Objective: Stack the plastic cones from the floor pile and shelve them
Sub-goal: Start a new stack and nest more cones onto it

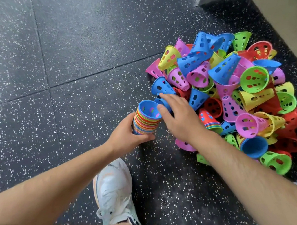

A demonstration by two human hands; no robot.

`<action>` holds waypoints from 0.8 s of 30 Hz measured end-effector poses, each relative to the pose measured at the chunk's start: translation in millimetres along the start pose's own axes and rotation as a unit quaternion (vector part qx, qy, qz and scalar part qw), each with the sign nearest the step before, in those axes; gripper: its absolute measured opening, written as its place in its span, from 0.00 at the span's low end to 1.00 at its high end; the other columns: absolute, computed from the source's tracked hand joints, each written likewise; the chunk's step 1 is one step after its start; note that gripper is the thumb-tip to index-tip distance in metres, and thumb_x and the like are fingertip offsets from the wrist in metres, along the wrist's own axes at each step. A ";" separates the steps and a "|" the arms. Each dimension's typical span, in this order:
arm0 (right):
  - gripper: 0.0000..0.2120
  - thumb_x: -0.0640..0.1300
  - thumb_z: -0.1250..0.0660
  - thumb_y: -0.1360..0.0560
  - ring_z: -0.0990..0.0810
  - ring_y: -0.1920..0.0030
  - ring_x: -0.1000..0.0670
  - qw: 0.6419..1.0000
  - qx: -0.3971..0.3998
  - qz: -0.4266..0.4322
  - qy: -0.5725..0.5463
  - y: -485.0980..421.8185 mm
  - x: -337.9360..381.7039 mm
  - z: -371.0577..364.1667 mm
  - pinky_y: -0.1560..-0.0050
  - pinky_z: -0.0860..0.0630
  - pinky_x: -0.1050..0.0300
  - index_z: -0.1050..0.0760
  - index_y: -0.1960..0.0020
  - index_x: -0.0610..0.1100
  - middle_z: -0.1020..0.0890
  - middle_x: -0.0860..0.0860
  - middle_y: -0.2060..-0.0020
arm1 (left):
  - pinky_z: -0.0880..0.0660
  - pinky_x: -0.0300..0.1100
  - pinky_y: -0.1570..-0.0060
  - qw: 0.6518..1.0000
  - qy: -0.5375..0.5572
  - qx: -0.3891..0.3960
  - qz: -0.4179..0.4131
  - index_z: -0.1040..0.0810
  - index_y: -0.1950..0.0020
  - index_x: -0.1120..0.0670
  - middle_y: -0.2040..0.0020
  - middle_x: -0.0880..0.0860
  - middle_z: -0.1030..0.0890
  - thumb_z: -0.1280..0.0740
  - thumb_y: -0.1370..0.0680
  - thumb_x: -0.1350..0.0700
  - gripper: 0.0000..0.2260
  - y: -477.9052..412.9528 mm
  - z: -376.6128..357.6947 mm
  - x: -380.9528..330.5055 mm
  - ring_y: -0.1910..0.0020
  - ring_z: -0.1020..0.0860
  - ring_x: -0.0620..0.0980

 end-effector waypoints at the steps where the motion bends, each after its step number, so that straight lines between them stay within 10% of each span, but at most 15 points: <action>1: 0.26 0.54 0.45 0.19 0.32 0.29 0.46 1.000 -0.012 0.009 0.027 -10.7 -0.7 3.7 0.27 0.36 0.47 0.33 0.25 0.45 0.28 0.49 0.29 | 0.20 0.54 0.40 1.000 -0.001 -0.007 0.001 0.23 0.37 0.47 0.47 0.45 0.14 0.17 0.39 0.44 0.33 -4.4 3.8 -1.0 0.47 0.15 0.46; 5: 0.28 0.41 0.40 0.21 0.33 0.32 0.41 0.978 0.017 0.063 0.196 -58.0 1.1 8.2 0.30 0.35 0.41 0.39 0.21 0.48 0.34 0.49 0.25 | 0.20 0.53 0.39 0.999 -0.023 -0.028 -0.001 0.24 0.38 0.43 0.46 0.42 0.16 0.18 0.40 0.40 0.33 -20.2 20.6 -3.7 0.46 0.17 0.43; 13: 0.31 0.44 0.39 0.20 0.38 0.29 0.41 0.908 0.119 0.078 0.394 -114.2 -9.7 -21.9 0.34 0.34 0.45 0.46 0.20 0.54 0.43 0.50 0.21 | 0.23 0.51 0.35 0.999 -0.033 -0.022 -0.005 0.25 0.33 0.47 0.42 0.42 0.17 0.15 0.34 0.52 0.33 -30.2 34.3 3.7 0.43 0.18 0.42; 24: 0.09 0.41 0.32 0.23 0.29 0.44 0.40 0.940 0.018 0.142 0.308 -97.2 3.9 -4.1 0.47 0.28 0.45 0.25 0.44 0.44 0.24 0.45 0.45 | 0.24 0.48 0.32 0.999 -0.025 0.017 -0.019 0.27 0.32 0.46 0.40 0.44 0.18 0.17 0.32 0.53 0.32 -33.5 34.6 3.7 0.40 0.19 0.43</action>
Point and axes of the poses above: each hand's wrist, its own y-axis away from the middle knuckle, its own z-axis out of the back of the hand, x = y × z, the point moved 8 cm from there along -y, towards the middle knuckle
